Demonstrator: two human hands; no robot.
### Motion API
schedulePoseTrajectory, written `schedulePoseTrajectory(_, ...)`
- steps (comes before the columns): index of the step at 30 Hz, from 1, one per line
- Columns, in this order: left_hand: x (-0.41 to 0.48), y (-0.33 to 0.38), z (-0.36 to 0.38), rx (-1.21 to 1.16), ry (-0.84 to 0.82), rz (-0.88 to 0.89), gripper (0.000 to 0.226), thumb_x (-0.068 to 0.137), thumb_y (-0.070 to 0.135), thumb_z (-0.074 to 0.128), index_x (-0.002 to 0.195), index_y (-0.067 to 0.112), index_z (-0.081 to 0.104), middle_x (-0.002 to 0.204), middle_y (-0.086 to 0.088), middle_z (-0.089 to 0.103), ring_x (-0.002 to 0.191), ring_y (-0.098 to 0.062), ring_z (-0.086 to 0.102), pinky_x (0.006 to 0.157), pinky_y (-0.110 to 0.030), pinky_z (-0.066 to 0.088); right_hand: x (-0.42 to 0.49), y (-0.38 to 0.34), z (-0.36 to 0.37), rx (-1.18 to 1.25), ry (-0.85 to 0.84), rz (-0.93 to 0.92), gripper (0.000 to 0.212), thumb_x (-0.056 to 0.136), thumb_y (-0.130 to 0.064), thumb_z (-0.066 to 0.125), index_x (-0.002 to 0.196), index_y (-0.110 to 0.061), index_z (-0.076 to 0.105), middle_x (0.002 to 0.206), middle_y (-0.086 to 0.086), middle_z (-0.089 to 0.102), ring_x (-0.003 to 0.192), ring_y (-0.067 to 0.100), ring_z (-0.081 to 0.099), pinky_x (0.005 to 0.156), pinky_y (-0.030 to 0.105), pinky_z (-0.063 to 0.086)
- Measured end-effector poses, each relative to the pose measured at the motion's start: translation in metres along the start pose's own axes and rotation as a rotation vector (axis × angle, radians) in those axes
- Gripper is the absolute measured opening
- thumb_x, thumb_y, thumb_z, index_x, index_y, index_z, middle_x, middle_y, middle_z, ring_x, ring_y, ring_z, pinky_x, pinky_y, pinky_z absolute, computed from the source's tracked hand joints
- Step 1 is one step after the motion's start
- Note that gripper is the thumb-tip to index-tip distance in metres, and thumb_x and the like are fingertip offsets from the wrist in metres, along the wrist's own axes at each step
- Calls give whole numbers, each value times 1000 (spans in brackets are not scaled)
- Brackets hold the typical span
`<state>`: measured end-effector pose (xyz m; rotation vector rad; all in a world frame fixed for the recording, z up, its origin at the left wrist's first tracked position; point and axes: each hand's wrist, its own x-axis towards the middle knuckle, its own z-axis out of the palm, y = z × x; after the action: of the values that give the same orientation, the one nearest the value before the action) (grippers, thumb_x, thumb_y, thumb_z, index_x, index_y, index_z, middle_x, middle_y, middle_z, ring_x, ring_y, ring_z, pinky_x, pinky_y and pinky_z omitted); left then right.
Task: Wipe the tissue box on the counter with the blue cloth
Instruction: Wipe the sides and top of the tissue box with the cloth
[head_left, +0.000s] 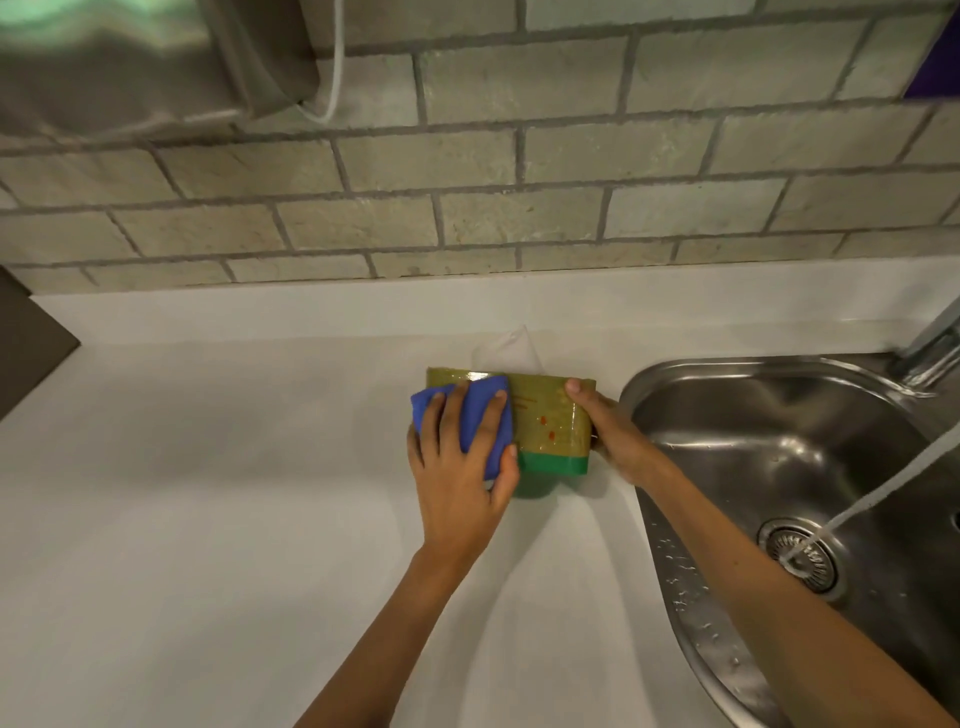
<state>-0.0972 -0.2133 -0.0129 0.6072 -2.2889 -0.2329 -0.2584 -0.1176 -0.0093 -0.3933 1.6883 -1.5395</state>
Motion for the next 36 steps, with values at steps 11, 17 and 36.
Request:
schedulePoseTrajectory(11, 21, 13, 3, 21, -46, 15, 49, 86, 34, 46, 129, 15, 58, 131, -23, 56, 123, -41, 43, 100, -49, 42, 4, -2, 7, 9, 0, -13, 68, 65, -57, 57, 119, -16, 53, 111, 6, 64, 95, 17, 64, 80, 28, 52)
schedulePoseTrajectory(17, 6, -17, -9, -27, -68, -40, 50, 86, 31, 45, 132, 15, 53, 136, -27, 49, 128, -45, 39, 101, -52, 40, 5, -1, 4, -50, -5, 2, 59, 83, -48, 52, 129, -12, 48, 125, 11, 60, 110, 25, 58, 94, 35, 47)
schedulePoseTrajectory(36, -9, -14, -7, 33, -160, 112, 50, 94, 48, 30, 138, 23, 34, 144, -19, 46, 136, -34, 22, 106, -60, 35, 4, -12, 1, -70, -103, 43, 101, 50, -74, 55, 131, -13, 47, 112, 2, 62, 101, 16, 60, 77, 27, 49)
